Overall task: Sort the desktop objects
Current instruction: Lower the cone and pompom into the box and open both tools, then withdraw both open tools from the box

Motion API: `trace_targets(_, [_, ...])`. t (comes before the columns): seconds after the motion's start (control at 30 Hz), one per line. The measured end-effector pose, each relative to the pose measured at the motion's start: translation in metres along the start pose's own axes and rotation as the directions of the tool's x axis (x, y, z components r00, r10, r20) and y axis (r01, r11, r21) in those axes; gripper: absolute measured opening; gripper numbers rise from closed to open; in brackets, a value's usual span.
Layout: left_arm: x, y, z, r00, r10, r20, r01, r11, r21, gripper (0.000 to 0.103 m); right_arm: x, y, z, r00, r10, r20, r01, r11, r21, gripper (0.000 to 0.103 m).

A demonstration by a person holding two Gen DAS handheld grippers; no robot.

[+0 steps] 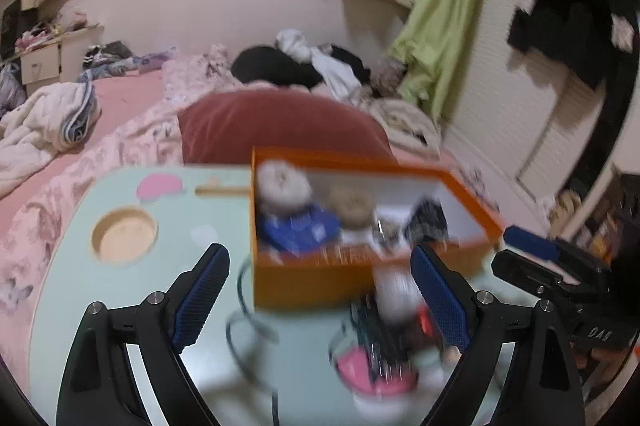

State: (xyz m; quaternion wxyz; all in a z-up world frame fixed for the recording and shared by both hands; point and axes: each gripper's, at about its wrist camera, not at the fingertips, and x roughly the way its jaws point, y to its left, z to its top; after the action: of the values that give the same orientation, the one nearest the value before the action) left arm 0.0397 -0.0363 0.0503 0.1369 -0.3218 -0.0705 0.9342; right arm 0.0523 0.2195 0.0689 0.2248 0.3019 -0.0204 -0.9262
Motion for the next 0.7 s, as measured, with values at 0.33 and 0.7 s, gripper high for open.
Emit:
trace_targets(0.33, [0.010,-0.012,-0.065,0.982,0.063,-0.180,-0.056,0.997,0.047,0.095,0.002,0.018,-0.053,0.982,-0.038,-0.188,0.028,0.998,-0.054,0.077])
trace_targets(0.7, [0.016,-0.023,-0.072,0.965,0.181,-0.187,-0.156,0.978,0.139,0.103,0.026,0.020,-0.065,0.944,-0.161,-0.288,0.136,0.985,-0.103,0.102])
